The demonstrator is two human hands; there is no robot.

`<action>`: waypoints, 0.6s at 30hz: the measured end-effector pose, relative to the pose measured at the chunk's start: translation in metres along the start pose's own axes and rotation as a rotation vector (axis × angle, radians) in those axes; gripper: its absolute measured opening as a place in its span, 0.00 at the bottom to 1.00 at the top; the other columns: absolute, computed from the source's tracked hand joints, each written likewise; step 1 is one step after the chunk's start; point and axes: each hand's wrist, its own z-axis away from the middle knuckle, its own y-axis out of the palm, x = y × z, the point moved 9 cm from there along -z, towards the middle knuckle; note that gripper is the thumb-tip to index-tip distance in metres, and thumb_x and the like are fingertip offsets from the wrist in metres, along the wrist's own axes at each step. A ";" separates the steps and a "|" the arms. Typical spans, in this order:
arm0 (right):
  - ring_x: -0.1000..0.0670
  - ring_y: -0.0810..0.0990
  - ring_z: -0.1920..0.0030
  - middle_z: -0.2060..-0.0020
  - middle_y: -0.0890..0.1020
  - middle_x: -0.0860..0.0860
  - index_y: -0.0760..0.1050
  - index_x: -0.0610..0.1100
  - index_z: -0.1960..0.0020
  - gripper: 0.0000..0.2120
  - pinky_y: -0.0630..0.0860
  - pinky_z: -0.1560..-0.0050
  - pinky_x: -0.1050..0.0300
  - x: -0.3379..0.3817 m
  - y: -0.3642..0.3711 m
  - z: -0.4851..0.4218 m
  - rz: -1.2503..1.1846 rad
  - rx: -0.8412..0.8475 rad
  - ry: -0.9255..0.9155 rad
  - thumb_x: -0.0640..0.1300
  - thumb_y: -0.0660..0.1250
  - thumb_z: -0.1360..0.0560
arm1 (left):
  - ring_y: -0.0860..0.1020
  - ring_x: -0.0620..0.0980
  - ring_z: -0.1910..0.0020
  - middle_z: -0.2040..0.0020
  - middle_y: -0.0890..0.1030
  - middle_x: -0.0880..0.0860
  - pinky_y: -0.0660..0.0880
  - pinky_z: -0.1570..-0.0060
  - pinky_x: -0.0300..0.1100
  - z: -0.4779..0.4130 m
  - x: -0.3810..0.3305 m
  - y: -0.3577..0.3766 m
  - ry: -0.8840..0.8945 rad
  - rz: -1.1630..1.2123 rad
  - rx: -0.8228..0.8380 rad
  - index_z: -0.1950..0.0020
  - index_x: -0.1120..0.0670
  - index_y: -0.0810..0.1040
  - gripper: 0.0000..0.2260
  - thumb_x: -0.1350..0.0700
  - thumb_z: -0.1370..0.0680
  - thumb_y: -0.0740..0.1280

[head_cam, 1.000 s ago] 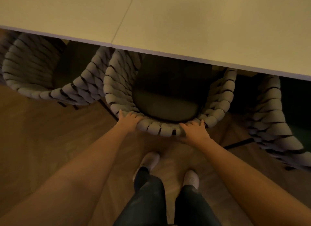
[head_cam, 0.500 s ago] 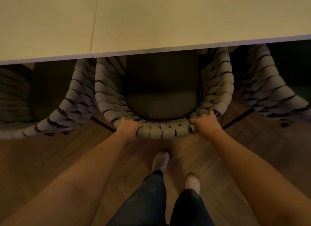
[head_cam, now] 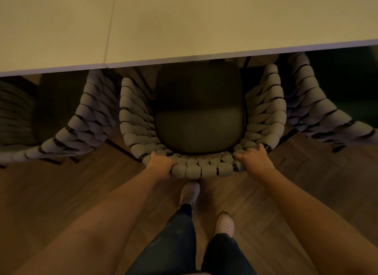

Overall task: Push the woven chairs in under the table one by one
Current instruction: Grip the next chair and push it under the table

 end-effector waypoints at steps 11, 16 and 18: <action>0.47 0.73 0.38 0.44 0.79 0.53 0.72 0.56 0.38 0.15 0.59 0.32 0.39 -0.028 -0.043 -0.041 0.041 0.004 0.027 0.50 0.65 0.24 | 0.71 0.54 0.34 0.35 0.75 0.50 0.58 0.31 0.63 -0.042 0.023 -0.038 -0.007 0.051 -0.063 0.29 0.44 0.68 0.20 0.51 0.21 0.63; 0.47 0.72 0.37 0.43 0.78 0.53 0.70 0.58 0.36 0.18 0.58 0.31 0.38 -0.038 -0.048 -0.056 0.062 0.021 0.019 0.50 0.66 0.24 | 0.72 0.54 0.35 0.38 0.76 0.50 0.58 0.31 0.64 -0.053 0.029 -0.052 0.006 0.077 -0.075 0.32 0.44 0.71 0.18 0.53 0.22 0.64; 0.47 0.72 0.37 0.42 0.78 0.53 0.69 0.58 0.35 0.18 0.58 0.31 0.38 -0.037 -0.050 -0.057 0.070 0.033 0.009 0.50 0.66 0.24 | 0.72 0.54 0.36 0.38 0.76 0.50 0.59 0.32 0.63 -0.054 0.030 -0.052 0.012 0.060 -0.075 0.33 0.45 0.72 0.17 0.53 0.22 0.64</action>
